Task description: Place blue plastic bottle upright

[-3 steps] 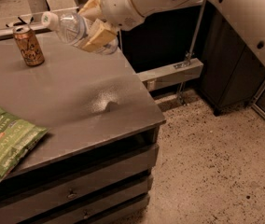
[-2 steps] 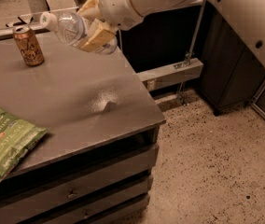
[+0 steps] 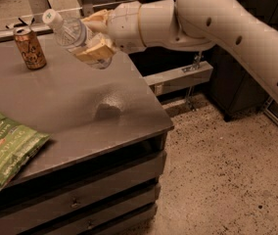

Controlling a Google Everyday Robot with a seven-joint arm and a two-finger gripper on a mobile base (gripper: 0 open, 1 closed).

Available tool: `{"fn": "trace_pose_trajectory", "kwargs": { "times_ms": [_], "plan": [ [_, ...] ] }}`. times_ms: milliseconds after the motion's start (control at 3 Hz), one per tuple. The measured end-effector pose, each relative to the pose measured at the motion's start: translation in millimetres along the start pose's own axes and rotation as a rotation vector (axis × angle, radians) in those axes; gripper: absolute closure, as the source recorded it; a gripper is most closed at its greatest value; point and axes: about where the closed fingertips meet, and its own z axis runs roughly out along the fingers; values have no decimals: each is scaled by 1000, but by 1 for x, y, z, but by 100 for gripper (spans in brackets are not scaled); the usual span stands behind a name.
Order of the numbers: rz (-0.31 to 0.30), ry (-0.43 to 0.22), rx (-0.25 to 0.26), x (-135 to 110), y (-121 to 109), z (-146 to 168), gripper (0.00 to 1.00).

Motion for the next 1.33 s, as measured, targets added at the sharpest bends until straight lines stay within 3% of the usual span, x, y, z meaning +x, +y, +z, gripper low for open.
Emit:
{"fn": "trace_pose_trajectory", "kwargs": {
  "times_ms": [333,667,1000,1333],
  "plan": [
    [141,-155,138,2,-4,3,100],
    [249,-252,230,6,-10,-3,100],
    [362,-304,260,14,-9,-12,100],
    [470,-325,224,26,2,-20,100]
  ]
}}
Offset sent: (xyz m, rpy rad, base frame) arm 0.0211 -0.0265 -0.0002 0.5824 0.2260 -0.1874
